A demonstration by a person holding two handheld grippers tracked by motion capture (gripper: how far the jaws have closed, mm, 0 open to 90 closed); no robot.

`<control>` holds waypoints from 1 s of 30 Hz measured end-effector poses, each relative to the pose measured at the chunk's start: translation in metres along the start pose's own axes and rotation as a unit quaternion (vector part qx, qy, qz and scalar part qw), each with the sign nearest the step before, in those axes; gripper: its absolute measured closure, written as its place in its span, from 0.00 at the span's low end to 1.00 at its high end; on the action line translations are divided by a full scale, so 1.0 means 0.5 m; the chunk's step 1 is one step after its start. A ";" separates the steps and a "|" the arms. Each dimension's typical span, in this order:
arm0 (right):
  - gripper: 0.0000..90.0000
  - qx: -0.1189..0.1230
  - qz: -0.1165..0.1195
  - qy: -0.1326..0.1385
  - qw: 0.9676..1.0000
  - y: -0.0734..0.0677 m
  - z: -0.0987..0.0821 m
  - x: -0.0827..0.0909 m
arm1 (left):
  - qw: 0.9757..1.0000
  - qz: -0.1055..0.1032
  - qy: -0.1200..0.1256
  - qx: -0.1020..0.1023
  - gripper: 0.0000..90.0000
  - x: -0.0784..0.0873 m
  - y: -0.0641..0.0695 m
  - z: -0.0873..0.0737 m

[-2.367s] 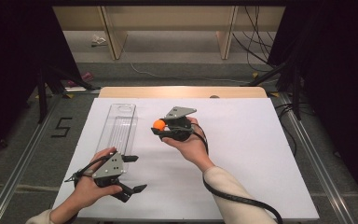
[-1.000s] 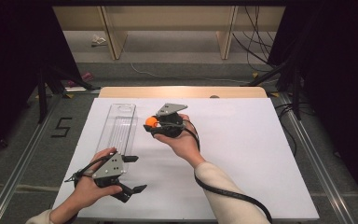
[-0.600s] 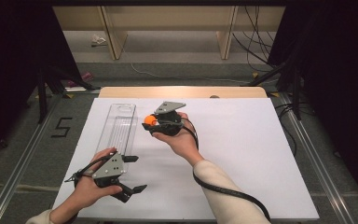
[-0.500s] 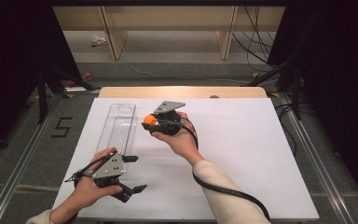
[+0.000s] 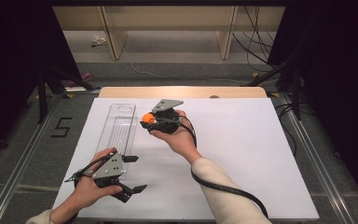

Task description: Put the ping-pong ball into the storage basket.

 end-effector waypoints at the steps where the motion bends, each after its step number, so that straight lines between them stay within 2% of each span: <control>1: 0.57 0.001 -0.001 0.000 1.000 0.000 0.001 -0.001 | 1.000 0.000 0.000 0.000 0.07 0.000 0.000 0.000; 30: 0.57 0.006 0.005 -0.003 1.000 -0.010 0.023 -0.026 | 1.000 0.000 0.000 -0.001 0.07 0.000 0.000 0.000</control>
Point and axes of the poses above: each handheld gripper's, and its own axes: x roughly backward along the jaws, z roughly out of its top, y roughly to its right, the point moved 3 cm from there along -x, roughly forward along the jaws, and after that the axes turned 9 degrees about -x, right-handed, at the moved point
